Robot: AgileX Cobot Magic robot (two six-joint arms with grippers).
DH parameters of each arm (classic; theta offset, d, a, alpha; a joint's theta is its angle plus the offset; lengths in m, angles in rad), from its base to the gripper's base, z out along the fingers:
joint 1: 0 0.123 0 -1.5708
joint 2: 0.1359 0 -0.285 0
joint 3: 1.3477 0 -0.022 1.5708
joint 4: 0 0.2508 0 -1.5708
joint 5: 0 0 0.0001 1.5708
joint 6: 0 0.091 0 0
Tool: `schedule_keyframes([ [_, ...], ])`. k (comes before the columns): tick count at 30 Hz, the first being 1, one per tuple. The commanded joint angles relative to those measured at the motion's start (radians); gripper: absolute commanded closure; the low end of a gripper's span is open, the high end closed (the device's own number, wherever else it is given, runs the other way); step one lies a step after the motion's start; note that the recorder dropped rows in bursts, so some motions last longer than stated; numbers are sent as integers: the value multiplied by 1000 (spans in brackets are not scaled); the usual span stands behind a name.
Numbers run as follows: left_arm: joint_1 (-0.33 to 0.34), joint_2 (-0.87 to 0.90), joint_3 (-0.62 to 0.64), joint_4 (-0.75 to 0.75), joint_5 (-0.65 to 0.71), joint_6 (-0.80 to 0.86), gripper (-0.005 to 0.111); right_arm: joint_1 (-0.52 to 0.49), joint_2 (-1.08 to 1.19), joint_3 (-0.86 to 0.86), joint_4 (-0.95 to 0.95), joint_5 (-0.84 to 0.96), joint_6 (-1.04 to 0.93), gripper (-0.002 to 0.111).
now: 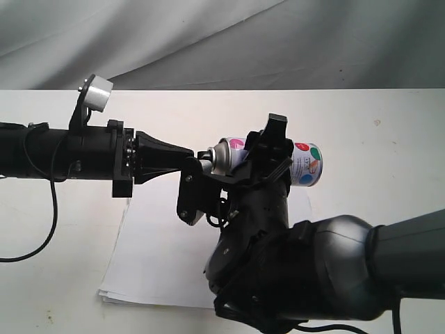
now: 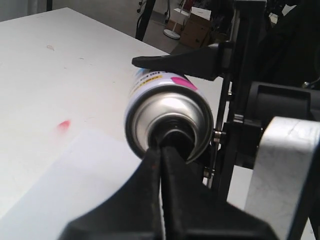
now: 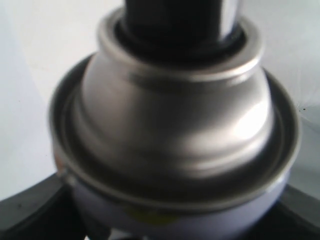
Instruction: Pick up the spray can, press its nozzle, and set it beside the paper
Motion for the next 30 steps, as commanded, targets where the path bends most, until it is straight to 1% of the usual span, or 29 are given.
schedule_keyframes([
  [1, -4, -1, -5, -15, 9, 10, 107, 5, -7, -11, -38, 36, 3, 108],
  [9, -11, -1, -5, -30, 9, 8, 107, 5, -7, -13, -38, 35, 3, 108],
  [10, -26, -1, -5, -30, 9, 6, 107, 5, -7, -13, -38, 35, 3, 108],
  [14, -46, -1, -5, -37, -4, 6, 107, 5, -7, -13, -40, 35, 3, 108],
  [23, -46, -1, -5, -43, -10, 6, 107, 7, -7, -17, -67, -19, -10, 108],
  [30, -46, -1, -5, -49, -31, 6, 107, 7, -7, -17, -84, -22, -13, 108],
])
